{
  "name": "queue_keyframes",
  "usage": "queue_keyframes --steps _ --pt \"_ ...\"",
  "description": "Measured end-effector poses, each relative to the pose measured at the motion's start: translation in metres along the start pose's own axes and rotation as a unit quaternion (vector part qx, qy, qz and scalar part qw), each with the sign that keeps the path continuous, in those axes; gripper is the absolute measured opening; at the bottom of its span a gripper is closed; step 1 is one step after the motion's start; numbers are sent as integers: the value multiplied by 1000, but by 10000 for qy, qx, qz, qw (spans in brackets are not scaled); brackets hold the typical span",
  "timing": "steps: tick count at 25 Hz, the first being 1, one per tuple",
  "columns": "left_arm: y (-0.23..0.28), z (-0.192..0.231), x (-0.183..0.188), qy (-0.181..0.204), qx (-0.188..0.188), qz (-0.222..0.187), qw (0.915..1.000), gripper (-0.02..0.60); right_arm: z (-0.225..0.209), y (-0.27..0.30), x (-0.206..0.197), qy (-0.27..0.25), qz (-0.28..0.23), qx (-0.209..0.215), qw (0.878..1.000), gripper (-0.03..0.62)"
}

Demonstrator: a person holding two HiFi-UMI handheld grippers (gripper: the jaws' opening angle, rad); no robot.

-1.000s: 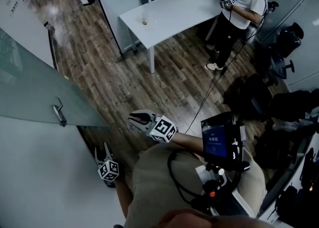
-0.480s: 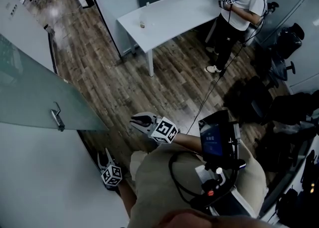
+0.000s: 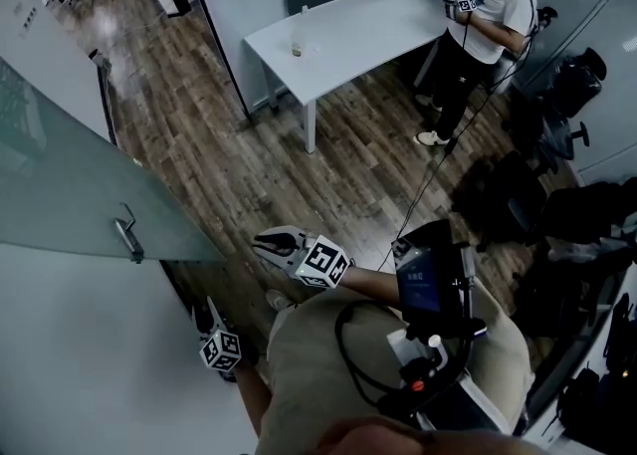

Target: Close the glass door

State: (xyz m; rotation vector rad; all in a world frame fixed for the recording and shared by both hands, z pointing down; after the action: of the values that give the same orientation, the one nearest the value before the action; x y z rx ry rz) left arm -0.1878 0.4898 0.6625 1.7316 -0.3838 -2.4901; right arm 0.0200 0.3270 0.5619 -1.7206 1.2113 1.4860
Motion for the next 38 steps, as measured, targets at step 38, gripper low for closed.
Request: queue_keyframes --steps 38 --pt "18 156 19 70 -601 310 9977 225 84 135 -17 16 16 -389 9992 67"
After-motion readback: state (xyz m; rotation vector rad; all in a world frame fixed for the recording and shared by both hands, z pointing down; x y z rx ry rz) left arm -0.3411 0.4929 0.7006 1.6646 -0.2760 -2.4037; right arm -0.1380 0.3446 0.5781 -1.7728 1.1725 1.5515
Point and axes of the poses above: the fingertips, and each gripper's own axes: y forward along the fingers, z to its left, x out of its top, the point moved 3 cm from there along -y, backward along the fingers, and after that the axes turned 15 degrees about -x, right-handed, at the moved point
